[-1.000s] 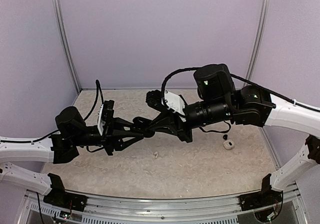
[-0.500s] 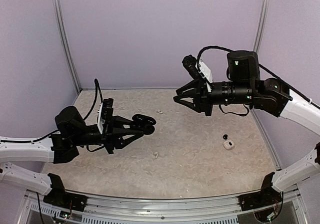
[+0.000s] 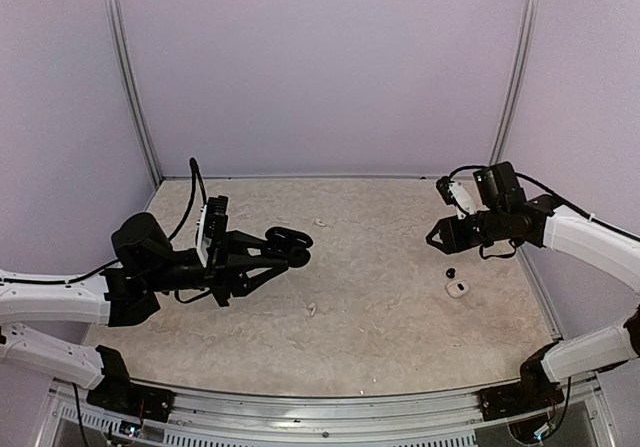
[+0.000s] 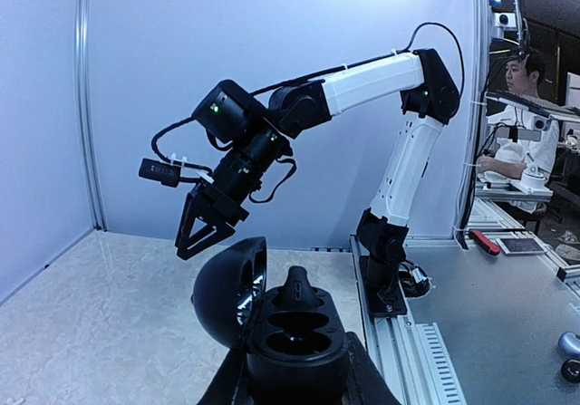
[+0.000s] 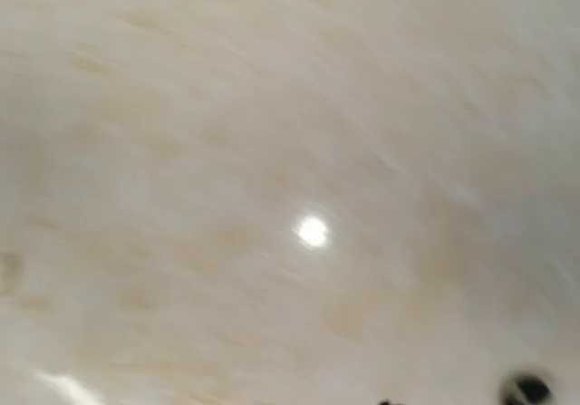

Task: Insert the wireless bluetooth earbuds into the charging case
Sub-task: Move the left earbud to the center of the board.

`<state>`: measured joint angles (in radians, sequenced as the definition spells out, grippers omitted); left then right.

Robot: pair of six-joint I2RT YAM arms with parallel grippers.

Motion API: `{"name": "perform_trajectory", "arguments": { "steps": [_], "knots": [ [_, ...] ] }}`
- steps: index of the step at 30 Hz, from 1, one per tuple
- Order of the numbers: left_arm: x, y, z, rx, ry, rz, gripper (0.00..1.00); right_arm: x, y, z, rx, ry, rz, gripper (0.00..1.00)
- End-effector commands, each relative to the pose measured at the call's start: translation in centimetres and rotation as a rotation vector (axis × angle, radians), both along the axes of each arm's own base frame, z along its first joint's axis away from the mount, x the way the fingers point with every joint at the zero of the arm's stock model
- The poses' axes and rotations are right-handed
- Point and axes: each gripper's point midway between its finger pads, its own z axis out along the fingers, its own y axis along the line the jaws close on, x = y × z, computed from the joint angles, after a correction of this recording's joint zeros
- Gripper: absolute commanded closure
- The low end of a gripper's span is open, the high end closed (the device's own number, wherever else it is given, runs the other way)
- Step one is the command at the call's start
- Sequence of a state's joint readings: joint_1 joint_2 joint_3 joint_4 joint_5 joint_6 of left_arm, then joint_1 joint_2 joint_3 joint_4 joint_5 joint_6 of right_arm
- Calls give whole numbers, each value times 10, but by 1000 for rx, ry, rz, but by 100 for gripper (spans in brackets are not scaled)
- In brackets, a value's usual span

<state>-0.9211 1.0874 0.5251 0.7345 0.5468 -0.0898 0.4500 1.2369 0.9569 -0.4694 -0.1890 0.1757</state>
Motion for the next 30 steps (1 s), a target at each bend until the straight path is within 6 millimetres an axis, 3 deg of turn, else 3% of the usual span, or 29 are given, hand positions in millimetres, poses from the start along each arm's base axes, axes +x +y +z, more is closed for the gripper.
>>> {"name": "perform_trajectory", "arguments": {
  "steps": [1,5,10,23,30],
  "knots": [
    [3,3,4,-27,-10,15,100,9,-45,-37,-42,76,-169,58],
    [3,2,4,-28,-8,16,100,15,-78,-66,-107,108,-281,57],
    [4,2,4,-26,-10,19,100,17,-97,-98,-143,163,-325,55],
    [5,2,3,-20,-12,26,100,34,-89,-138,-139,239,-295,53],
    [5,6,4,-22,-15,41,100,41,-95,-155,-193,259,-309,53]
  ]
}}
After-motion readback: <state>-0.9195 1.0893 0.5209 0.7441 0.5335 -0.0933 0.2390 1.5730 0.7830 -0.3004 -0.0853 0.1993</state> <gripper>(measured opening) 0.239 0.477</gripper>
